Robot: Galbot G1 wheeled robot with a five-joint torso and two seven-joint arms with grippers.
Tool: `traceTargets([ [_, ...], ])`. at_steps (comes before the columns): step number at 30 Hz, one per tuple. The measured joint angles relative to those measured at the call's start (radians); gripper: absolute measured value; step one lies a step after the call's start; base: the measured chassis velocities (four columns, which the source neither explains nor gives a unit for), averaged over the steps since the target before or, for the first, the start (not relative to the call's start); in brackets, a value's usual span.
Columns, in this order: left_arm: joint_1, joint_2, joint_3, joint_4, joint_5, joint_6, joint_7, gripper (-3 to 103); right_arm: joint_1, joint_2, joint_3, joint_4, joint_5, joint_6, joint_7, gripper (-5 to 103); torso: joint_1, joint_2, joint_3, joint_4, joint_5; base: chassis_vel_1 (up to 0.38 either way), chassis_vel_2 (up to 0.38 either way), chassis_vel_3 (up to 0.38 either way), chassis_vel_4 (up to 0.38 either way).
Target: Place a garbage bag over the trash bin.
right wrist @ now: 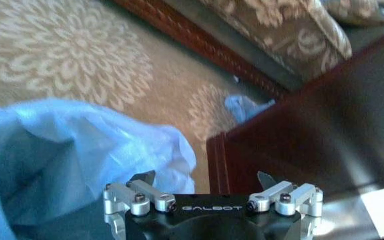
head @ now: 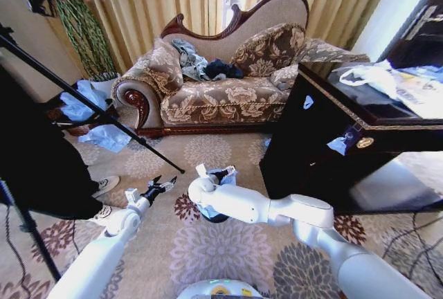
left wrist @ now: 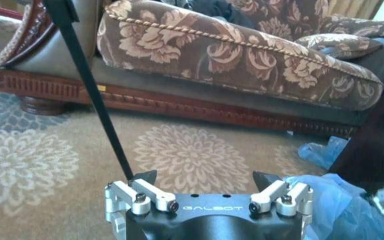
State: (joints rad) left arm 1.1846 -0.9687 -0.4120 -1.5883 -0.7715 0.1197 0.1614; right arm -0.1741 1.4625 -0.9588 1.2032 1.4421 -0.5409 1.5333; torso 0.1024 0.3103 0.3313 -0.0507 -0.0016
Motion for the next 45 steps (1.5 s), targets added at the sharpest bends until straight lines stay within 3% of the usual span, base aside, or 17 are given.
traceTargets([
  [8, -0.049, -0.010, 0.029, 0.037, 0.002, -0.005, 0.003, 99, -0.043, -0.062, -0.002, 0.078, 0.004, 0.069, -0.004, 100, 0.000, 0.000, 0.000, -0.0004, -0.0001, 0.000, 0.000, 0.000, 0.000],
  [13, -0.056, -0.011, 0.031, 0.050, 0.002, -0.006, 0.004, 99, -0.032, -0.033, -0.051, 0.156, 0.024, 0.127, -0.005, 100, 0.000, 0.000, 0.000, 0.0001, 0.0000, 0.000, 0.000, 0.000, 0.000],
  [18, -0.055, -0.012, 0.030, 0.047, 0.001, -0.006, 0.006, 99, -0.054, -0.013, -0.042, 0.125, 0.013, 0.127, -0.007, 100, 0.000, 0.000, 0.000, 0.0003, -0.0001, 0.000, 0.000, 0.000, 0.000],
  [24, -0.046, -0.019, 0.028, 0.047, 0.002, -0.014, 0.015, 99, -0.059, -0.105, -0.064, 0.142, -0.008, 0.114, -0.008, 100, 0.000, 0.000, 0.000, -0.0003, 0.0000, 0.000, 0.000, 0.000, 0.000],
  [35, -0.060, -0.023, 0.032, 0.049, -0.005, -0.014, 0.018, 99, -0.057, -0.105, -0.088, 0.141, -0.016, 0.116, -0.008, 100, 0.000, 0.000, 0.000, 0.0000, 0.0000, 0.000, 0.000, 0.000, 0.000],
  [45, -0.061, -0.029, 0.034, 0.056, -0.008, -0.014, 0.024, 99, -0.038, -0.148, -0.107, 0.160, -0.024, 0.121, -0.008, 100, 0.000, 0.000, 0.000, -0.0001, -0.0001, 0.000, 0.000, 0.000, 0.000],
])
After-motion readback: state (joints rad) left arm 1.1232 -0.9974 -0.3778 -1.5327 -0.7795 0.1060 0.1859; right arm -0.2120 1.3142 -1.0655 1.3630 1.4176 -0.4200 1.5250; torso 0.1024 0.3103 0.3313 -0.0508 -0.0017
